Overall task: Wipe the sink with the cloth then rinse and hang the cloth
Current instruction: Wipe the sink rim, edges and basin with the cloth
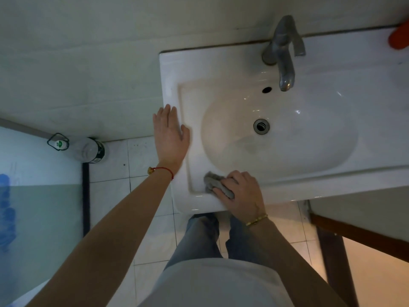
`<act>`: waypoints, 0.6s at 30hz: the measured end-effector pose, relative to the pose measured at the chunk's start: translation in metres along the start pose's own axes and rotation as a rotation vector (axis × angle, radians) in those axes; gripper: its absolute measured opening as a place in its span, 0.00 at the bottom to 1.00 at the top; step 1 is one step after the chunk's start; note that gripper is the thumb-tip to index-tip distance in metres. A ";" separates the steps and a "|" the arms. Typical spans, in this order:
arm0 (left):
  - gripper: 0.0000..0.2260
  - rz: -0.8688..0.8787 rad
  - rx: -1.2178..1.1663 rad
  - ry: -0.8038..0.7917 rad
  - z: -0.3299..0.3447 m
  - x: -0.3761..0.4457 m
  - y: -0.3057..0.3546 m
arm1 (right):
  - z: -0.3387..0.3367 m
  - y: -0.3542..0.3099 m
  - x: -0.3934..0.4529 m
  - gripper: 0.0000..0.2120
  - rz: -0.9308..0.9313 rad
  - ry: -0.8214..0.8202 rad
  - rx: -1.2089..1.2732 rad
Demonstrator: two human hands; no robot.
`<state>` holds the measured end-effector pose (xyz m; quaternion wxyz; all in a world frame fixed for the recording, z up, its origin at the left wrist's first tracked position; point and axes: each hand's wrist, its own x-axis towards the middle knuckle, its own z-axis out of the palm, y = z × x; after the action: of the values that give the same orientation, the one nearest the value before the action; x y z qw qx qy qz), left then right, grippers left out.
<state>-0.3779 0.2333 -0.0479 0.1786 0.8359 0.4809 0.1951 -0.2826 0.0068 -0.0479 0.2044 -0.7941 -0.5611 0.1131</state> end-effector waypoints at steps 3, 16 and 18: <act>0.20 0.077 -0.025 -0.011 -0.003 -0.022 0.019 | -0.021 0.037 -0.012 0.13 0.025 0.044 -0.057; 0.11 0.027 -0.093 -0.197 0.061 -0.147 0.149 | -0.060 0.125 -0.020 0.17 -0.037 0.019 -0.101; 0.10 -0.020 -0.073 -0.180 0.070 -0.152 0.168 | -0.078 0.160 -0.027 0.18 -0.078 0.013 -0.073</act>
<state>-0.2901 0.0131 -0.0503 0.2536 0.8381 0.4639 0.1347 -0.1250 -0.0795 -0.0520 0.1832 -0.7792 -0.5941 0.0793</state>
